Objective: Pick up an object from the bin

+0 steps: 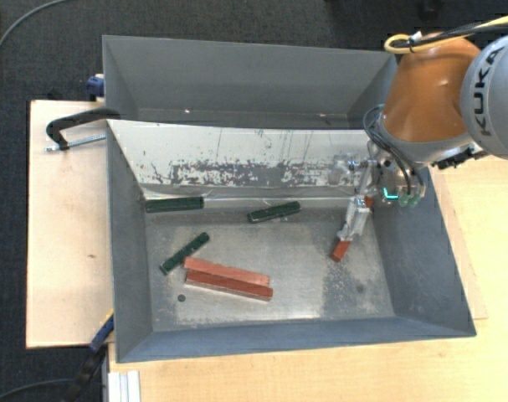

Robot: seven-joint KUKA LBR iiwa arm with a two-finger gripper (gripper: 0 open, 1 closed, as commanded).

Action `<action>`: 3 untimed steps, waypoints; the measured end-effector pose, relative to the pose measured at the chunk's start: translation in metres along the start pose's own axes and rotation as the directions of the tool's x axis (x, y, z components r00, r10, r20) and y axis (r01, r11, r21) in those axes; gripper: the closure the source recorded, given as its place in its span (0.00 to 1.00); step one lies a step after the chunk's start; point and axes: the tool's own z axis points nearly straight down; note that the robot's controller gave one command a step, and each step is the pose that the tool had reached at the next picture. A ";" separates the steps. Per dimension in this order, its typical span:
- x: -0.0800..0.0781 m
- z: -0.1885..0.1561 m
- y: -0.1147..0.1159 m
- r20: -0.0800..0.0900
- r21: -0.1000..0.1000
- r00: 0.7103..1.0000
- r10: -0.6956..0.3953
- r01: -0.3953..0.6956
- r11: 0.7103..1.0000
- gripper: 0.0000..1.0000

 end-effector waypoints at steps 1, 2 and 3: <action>0.007 0.094 -0.025 0.001 0.001 0.858 -0.514 0.514 0.858 0.00; -0.002 0.060 -0.039 0.010 0.011 0.711 -0.703 0.703 0.711 0.00; -0.003 0.057 -0.045 0.007 0.010 0.578 -0.816 0.816 0.578 0.00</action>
Offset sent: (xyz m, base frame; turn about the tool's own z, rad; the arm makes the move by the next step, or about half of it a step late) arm -0.0070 -0.0254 -0.0926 -0.5410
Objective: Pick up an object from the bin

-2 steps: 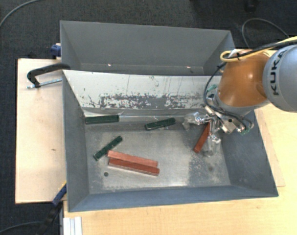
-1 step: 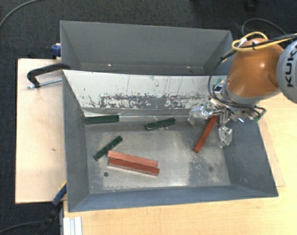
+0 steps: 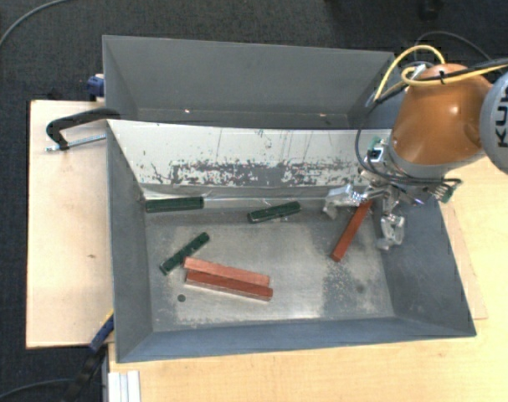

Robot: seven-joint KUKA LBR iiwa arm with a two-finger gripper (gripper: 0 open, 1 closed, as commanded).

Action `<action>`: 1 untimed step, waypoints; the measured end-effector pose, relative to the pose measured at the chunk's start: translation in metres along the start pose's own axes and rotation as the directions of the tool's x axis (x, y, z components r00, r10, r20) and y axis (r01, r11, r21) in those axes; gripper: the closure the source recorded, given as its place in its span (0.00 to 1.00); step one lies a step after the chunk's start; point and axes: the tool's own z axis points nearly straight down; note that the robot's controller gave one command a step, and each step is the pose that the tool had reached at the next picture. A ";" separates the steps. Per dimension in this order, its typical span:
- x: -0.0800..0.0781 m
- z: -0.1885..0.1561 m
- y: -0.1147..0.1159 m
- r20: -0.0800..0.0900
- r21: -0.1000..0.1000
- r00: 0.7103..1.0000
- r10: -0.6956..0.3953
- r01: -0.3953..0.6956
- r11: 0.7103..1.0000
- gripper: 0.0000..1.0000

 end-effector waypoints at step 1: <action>-0.004 0.035 0.003 -0.002 -0.007 0.981 -0.191 0.191 0.981 0.00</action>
Offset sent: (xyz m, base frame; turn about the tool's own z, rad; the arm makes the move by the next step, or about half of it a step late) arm -0.0006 0.0037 -0.0352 -0.1955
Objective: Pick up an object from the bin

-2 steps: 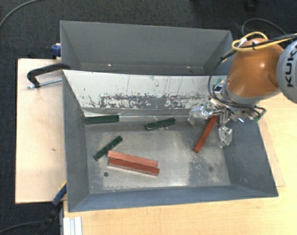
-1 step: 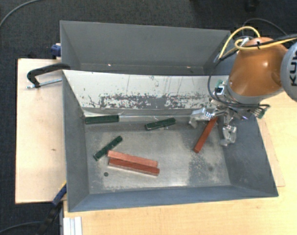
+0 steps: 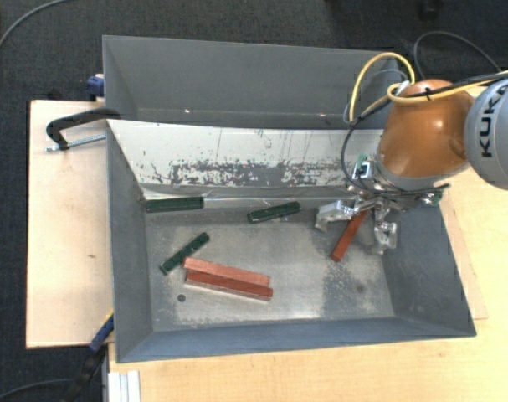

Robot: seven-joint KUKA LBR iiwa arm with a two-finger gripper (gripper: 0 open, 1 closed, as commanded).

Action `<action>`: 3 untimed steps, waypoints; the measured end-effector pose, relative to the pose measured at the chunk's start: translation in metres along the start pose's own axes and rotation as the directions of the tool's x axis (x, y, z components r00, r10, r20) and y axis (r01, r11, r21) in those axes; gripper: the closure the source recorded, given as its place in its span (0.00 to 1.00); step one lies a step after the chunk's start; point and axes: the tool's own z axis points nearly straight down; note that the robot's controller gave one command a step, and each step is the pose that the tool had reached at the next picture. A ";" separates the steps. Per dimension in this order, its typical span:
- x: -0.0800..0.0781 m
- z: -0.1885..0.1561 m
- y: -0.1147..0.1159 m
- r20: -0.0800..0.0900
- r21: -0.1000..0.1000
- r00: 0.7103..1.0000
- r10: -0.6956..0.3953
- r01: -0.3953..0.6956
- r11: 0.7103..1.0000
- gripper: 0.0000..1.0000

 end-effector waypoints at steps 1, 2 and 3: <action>-0.002 -0.001 -0.001 0.002 0.002 1.000 0.003 -0.003 1.000 0.00; -0.001 -0.001 0.000 0.002 0.002 1.000 0.004 -0.004 1.000 1.00; -0.004 -0.086 -0.003 0.005 0.015 1.000 0.007 -0.007 1.000 1.00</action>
Offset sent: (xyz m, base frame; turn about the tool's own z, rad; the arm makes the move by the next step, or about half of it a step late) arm 0.0000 0.0000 0.0000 0.0000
